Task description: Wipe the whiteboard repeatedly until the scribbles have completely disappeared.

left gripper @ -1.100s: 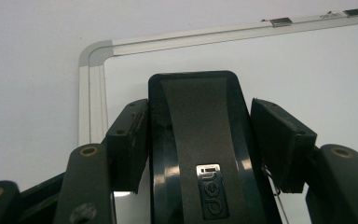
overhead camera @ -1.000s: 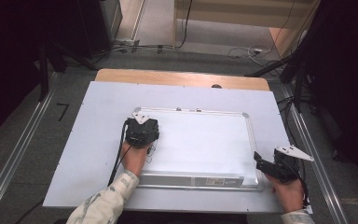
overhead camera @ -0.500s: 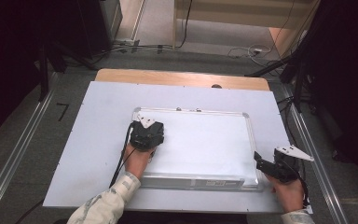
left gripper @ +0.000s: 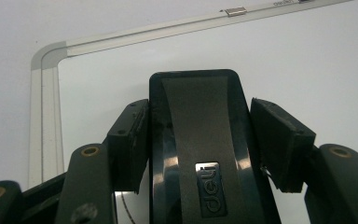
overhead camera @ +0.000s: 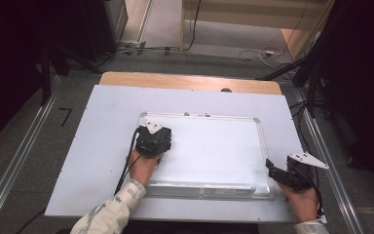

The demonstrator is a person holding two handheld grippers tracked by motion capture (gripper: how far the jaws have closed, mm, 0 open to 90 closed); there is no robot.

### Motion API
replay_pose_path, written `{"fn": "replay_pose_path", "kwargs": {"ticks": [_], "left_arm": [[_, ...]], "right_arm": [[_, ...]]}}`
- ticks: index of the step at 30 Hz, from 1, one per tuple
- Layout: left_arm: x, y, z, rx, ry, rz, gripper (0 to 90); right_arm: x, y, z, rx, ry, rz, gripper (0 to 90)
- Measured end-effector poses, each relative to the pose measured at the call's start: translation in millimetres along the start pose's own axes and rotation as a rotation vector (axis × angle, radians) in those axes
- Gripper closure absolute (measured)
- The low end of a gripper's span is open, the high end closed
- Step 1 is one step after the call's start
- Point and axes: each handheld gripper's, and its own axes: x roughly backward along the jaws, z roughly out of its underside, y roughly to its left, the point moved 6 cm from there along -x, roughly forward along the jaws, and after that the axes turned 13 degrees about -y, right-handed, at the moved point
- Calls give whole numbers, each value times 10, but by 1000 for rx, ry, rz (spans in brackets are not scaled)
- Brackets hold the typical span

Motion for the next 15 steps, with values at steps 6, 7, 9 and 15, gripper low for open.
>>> {"fn": "replay_pose_path", "kwargs": {"ticks": [6,7,9,15], "left_arm": [[-29,128,-18,24,-10,-32,400],[-32,153,-20,24,-10,-37,400],[-39,198,-25,27,-11,-48,400],[-86,315,-50,47,-20,-83,400]], "right_arm": [[3,-4,1,-2,-1,0,196],[4,-3,1,-2,-1,-1,196],[4,-4,2,-4,-1,-1,196],[3,-4,3,-1,-1,2,196]]}}
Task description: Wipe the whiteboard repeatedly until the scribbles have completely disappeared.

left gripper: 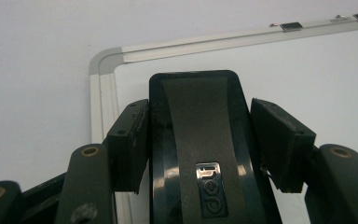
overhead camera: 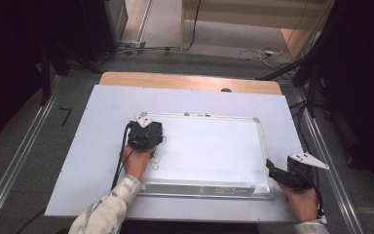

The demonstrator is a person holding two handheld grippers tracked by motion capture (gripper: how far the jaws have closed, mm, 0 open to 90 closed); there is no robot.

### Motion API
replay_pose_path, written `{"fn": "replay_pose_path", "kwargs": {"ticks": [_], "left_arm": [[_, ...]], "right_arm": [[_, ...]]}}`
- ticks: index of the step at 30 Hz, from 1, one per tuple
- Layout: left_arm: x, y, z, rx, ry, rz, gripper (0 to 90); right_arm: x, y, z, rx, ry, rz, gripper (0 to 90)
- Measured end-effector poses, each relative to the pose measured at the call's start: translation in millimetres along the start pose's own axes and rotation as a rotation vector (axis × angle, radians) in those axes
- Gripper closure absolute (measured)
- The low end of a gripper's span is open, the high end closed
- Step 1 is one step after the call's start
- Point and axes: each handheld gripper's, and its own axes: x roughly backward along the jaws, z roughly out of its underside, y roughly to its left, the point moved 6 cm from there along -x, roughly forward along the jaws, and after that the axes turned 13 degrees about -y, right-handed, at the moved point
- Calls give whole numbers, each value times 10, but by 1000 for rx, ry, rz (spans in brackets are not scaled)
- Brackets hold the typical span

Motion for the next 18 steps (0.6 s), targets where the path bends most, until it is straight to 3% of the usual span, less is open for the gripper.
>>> {"fn": "replay_pose_path", "kwargs": {"ticks": [7,18], "left_arm": [[-55,-20,-28,-9,6,3,400],[19,-292,16,-73,26,89,402]], "right_arm": [[-19,20,-3,6,3,-2,196],[-32,35,-7,6,5,-2,196]]}}
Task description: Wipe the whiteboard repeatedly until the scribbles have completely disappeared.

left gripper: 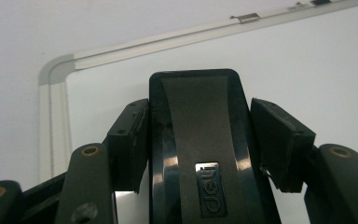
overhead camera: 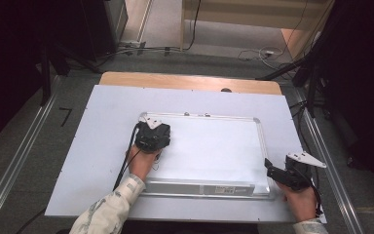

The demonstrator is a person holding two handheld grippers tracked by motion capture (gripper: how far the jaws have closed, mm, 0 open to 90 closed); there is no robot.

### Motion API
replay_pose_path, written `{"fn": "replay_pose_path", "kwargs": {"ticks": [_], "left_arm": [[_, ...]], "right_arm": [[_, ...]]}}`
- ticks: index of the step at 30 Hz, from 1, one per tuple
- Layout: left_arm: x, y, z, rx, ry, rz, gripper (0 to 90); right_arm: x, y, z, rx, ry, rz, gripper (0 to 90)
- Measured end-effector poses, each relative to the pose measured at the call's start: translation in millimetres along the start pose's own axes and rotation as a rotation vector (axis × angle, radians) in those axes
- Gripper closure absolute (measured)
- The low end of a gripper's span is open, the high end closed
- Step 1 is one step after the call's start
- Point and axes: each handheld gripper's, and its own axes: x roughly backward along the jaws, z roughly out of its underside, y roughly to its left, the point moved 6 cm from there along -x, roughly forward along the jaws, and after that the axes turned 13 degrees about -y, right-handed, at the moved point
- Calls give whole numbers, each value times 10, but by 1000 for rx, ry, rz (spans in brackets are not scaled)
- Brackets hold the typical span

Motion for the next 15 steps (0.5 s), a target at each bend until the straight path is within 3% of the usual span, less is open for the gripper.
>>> {"fn": "replay_pose_path", "kwargs": {"ticks": [5,8,10,15], "left_arm": [[67,-93,30,-24,15,43,404],[89,-86,41,-17,16,50,404],[83,-51,37,-21,15,35,404],[62,172,23,18,8,-26,404]], "right_arm": [[1,-10,3,1,0,0,196],[-1,-9,3,1,1,-3,196],[-1,-11,4,2,1,-4,196],[5,-14,6,2,1,-4,196]]}}
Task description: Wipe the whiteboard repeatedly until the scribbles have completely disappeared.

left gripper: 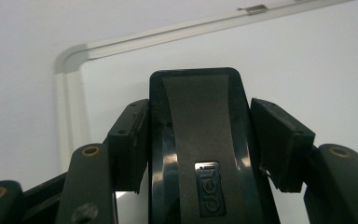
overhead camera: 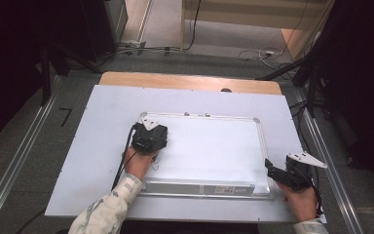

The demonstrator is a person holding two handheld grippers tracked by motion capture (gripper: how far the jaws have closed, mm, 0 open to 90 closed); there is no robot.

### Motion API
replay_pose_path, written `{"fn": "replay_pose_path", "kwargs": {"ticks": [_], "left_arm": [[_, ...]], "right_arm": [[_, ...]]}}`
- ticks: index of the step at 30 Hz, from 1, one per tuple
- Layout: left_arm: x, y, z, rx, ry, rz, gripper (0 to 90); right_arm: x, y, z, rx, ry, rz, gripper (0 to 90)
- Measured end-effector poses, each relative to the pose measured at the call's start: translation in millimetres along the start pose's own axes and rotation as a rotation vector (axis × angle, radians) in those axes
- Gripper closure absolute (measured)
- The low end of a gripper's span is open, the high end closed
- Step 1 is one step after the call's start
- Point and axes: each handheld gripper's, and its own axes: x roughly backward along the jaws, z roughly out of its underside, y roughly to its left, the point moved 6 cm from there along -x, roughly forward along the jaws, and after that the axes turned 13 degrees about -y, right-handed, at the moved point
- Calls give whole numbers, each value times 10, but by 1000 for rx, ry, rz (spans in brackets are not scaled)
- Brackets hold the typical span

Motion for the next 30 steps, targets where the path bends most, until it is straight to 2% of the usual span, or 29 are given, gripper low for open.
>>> {"fn": "replay_pose_path", "kwargs": {"ticks": [3,6,10,16,19,22,30], "left_arm": [[8,56,1,12,2,-15,404],[43,44,16,5,10,-15,405],[155,-58,72,-20,30,23,404],[300,-182,154,-30,37,72,403],[370,-242,194,-42,38,82,402],[352,-243,188,-22,35,83,401],[150,-263,86,-20,31,73,399]], "right_arm": [[-1,-1,0,0,0,1,196],[0,-2,0,-3,2,2,196],[-10,-1,1,-3,2,1,196],[2,-2,0,-4,2,7,196],[1,-8,2,-6,3,6,195],[-3,0,1,0,1,6,196],[-2,2,0,1,0,7,196]]}}
